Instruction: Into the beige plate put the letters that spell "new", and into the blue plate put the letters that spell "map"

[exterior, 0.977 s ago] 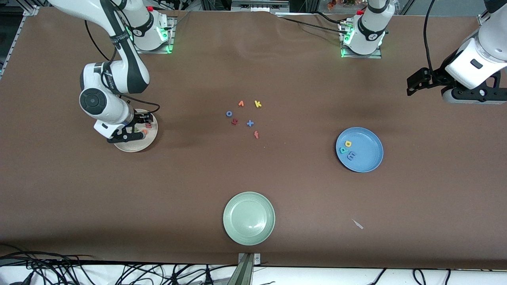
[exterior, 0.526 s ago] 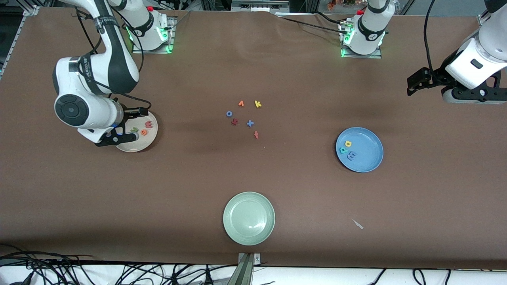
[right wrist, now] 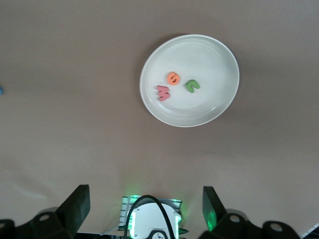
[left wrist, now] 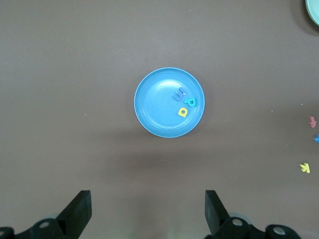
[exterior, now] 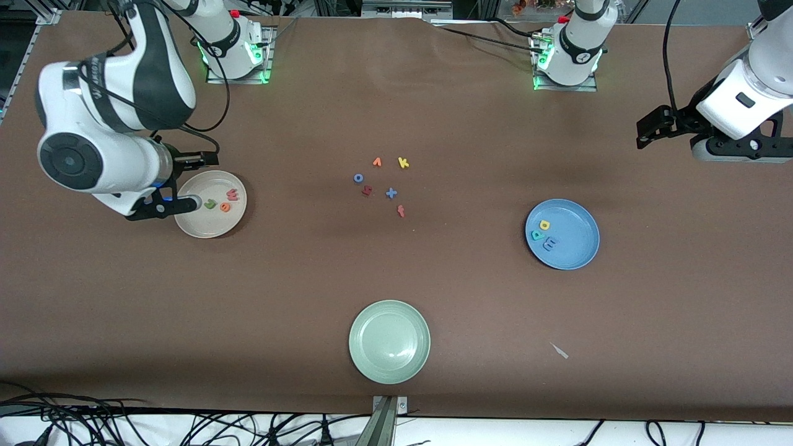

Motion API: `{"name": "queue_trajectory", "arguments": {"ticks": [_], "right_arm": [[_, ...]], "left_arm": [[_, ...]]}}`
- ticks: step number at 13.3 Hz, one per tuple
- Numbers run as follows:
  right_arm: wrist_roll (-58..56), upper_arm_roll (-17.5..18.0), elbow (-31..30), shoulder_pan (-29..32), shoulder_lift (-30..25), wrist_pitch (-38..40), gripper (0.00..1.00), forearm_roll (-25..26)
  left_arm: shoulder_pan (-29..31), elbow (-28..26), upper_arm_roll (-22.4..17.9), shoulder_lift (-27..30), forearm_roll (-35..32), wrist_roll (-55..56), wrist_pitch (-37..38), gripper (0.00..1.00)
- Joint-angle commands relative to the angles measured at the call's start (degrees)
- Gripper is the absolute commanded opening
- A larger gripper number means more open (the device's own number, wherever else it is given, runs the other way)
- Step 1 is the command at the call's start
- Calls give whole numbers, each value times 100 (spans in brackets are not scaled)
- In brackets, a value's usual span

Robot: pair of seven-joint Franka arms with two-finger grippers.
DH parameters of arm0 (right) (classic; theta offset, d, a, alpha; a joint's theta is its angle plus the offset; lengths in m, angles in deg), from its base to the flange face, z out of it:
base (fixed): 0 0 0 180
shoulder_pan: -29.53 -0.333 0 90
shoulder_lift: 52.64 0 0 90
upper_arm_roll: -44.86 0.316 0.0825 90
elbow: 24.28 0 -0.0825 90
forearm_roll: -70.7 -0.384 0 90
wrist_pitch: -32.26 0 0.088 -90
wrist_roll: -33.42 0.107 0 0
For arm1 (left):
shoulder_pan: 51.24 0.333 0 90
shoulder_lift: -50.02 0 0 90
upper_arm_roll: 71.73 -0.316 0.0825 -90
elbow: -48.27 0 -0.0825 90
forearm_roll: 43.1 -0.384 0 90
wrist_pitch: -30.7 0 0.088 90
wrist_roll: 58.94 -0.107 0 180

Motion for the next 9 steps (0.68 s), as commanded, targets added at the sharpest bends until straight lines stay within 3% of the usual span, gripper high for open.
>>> {"name": "queue_trajectory", "arguments": {"ticks": [1,9], "right_arm": [[-143,301,-30,380,-504,130,100,-166],[-90,1190,-215,1453,-1446,-116,100,168]], "left_arm": [[67,193,9,-82,-114,-147,172,100],[58,193,27,-82,-123,-138,190,100]]}}
